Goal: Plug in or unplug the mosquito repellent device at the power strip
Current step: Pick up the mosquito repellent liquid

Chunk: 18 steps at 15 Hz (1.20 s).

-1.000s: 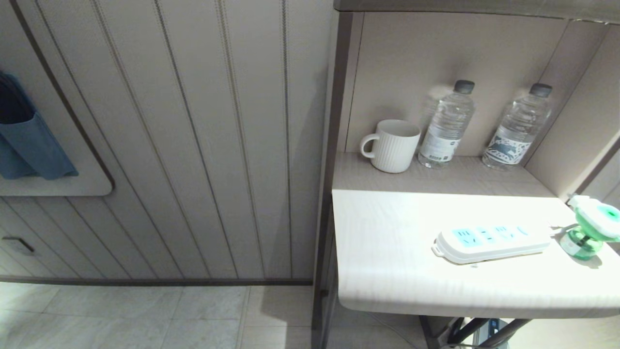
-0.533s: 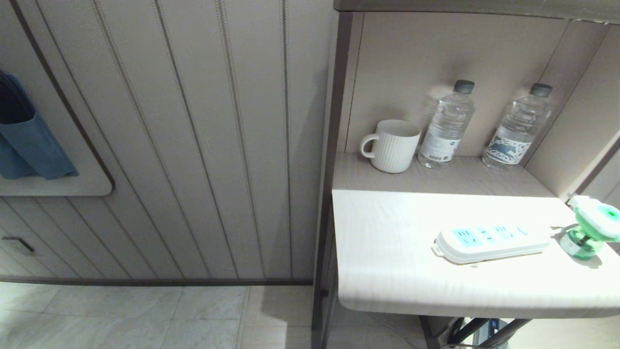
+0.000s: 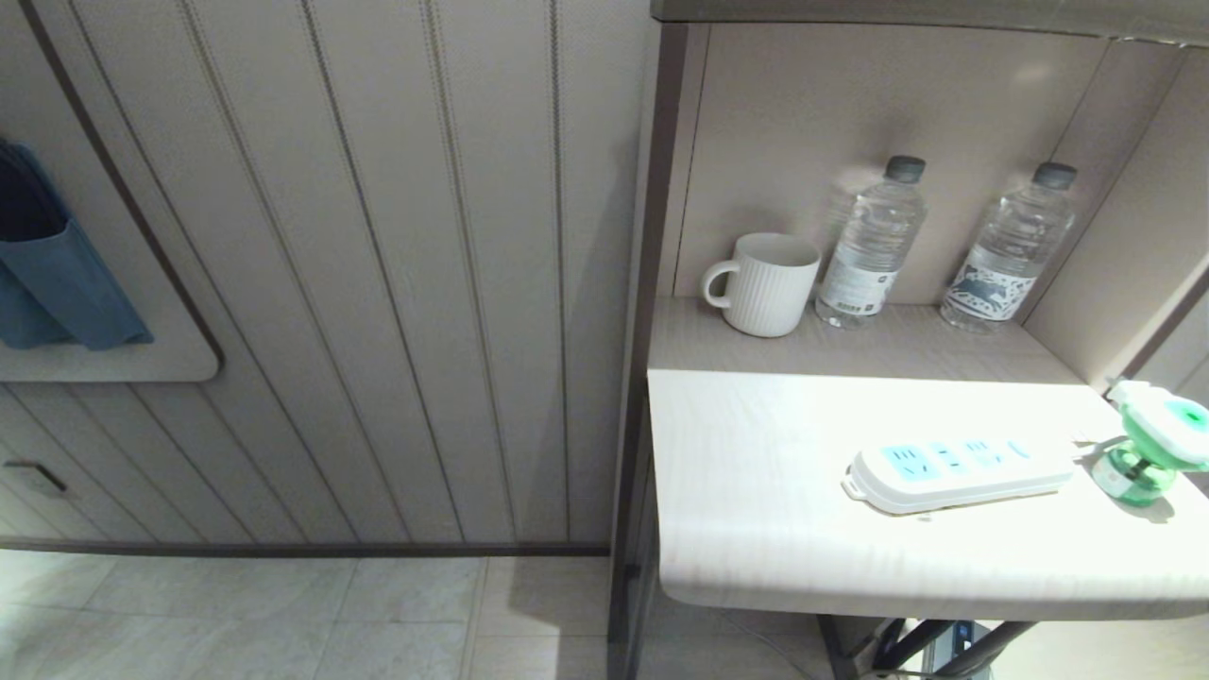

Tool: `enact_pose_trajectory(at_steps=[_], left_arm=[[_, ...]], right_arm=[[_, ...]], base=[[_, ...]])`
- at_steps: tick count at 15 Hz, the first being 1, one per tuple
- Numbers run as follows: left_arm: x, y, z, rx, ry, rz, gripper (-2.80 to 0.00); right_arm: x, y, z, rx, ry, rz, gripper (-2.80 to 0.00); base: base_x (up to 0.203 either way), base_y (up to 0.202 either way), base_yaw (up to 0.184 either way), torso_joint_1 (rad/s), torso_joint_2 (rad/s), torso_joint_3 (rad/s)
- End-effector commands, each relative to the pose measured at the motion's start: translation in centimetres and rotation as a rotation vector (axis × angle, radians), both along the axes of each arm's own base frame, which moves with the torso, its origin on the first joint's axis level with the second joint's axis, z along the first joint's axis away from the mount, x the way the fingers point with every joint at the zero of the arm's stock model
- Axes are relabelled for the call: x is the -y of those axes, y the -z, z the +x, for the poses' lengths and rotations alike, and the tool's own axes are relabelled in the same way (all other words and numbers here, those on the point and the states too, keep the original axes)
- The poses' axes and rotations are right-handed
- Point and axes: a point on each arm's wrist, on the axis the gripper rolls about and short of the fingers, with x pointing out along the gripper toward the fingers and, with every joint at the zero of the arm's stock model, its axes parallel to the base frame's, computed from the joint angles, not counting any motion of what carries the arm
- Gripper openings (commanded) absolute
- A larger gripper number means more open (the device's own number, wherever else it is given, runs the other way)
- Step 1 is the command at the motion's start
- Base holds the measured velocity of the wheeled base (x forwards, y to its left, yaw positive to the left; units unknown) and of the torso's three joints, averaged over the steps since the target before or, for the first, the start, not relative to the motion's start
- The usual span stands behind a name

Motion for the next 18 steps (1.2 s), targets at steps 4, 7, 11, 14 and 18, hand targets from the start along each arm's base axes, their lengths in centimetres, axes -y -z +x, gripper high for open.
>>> enact_pose_trajectory(at_steps=[4, 7, 11, 14, 18], left_arm=[[0.0, 0.0, 0.0, 0.000, 0.000, 0.000, -2.80], [0.0, 0.0, 0.0, 0.000, 0.000, 0.000, -2.80], [0.0, 0.0, 0.0, 0.000, 0.000, 0.000, -2.80], [0.0, 0.0, 0.0, 0.000, 0.000, 0.000, -2.80], [0.0, 0.1, 0.0, -0.003, 0.000, 0.000, -2.80]], right_arm=[[0.2, -0.8, 1.3, -0.053, -0.010, 0.003, -2.80], [0.1, -0.7, 4.0, -0.106, 0.052, 0.051, -2.80], [0.8, -0.1, 7.6, 0.081, 0.077, 0.066, -2.80], [0.9, 1.5, 8.1, 0.096, -0.068, 0.040, 0.00], [0.6, 1.0, 7.6, 0.139, -0.106, 0.016, 0.00]], base=[[0.000, 0.000, 0.000, 0.000, 0.00, 0.000], [0.000, 0.000, 0.000, 0.000, 0.00, 0.000], [0.000, 0.000, 0.000, 0.000, 0.00, 0.000], [0.000, 0.000, 0.000, 0.000, 0.00, 0.000], [0.000, 0.000, 0.000, 0.000, 0.00, 0.000]])
